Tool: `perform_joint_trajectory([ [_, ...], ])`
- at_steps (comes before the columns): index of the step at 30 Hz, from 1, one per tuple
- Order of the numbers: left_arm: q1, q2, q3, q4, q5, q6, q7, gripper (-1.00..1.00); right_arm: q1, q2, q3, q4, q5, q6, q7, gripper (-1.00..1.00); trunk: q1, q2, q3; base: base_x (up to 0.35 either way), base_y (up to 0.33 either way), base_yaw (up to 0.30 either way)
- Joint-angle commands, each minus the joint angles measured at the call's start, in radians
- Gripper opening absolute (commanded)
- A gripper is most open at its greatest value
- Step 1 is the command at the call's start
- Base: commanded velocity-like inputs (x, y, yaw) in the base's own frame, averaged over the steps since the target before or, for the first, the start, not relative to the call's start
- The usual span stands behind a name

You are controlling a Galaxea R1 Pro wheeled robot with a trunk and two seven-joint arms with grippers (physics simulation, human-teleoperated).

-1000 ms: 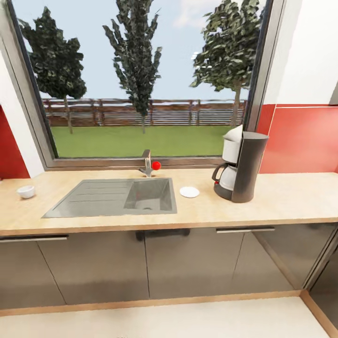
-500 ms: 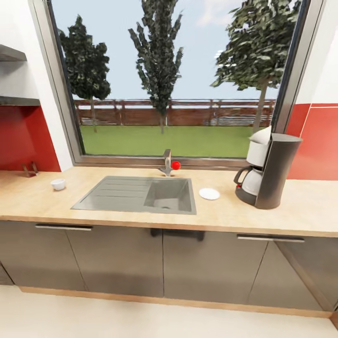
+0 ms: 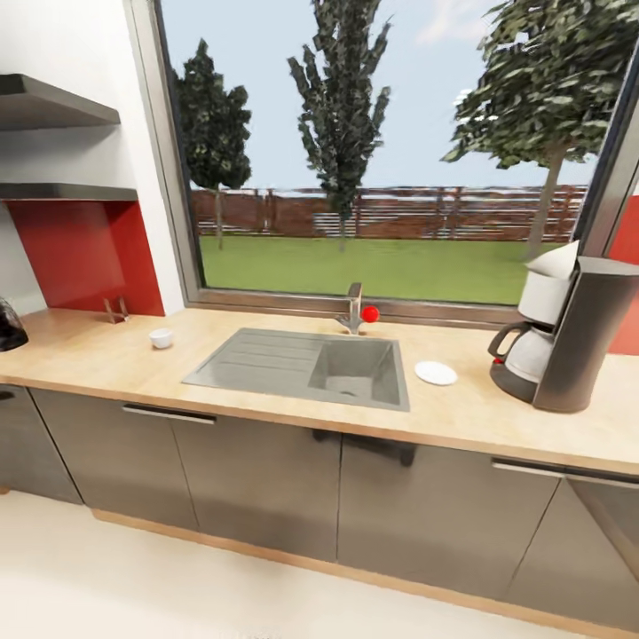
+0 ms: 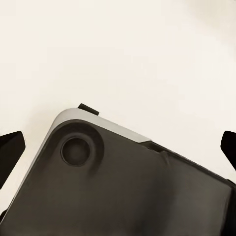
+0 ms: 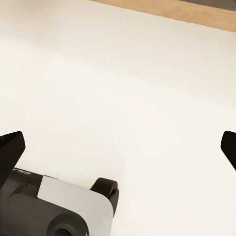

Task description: Set up a coffee station on the kitchen countertop: keep the coffee maker on the countertop, move the bottle of coffee from the kitchen shelf to the counter next to the coffee maker, place a paper coffee filter on top of the coffee maker, put the saucer next to the coffee maker with the coffee cup on the saucer, and place the electric kettle next to the coffee maker.

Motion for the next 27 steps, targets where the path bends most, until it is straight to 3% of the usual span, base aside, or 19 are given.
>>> perform_joint_trajectory([
  [1,0.001,-0.001,0.002,-0.002,0.004,0.0,0.0,1.0,-0.001,0.0,-0.007,0.001,0.011,-0.007,0.003,1.0,0.0,-0.001,-0.001,0.0,0.0,0.272],
  [11,0.001,-0.001,0.002,-0.002,0.004,0.0,0.0,1.0,-0.001,0.002,-0.007,0.001,0.011,-0.007,-0.002,1.0,0.0,-0.001,-0.001,0.0,0.0,0.274],
  [18,0.001,-0.001,0.002,-0.002,0.004,0.0,0.0,1.0,-0.001,0.003,-0.006,0.017,0.011,-0.006,-0.059,1.0,0.0,-0.001,-0.001,0.016,0.006,0.246],
  [27,0.001,-0.001,0.003,-0.002,0.004,0.0,0.0,1.0,-0.001,0.004,-0.005,0.053,0.011,-0.008,-0.076,1.0,0.0,-0.001,-0.001,0.217,0.159,0.155],
])
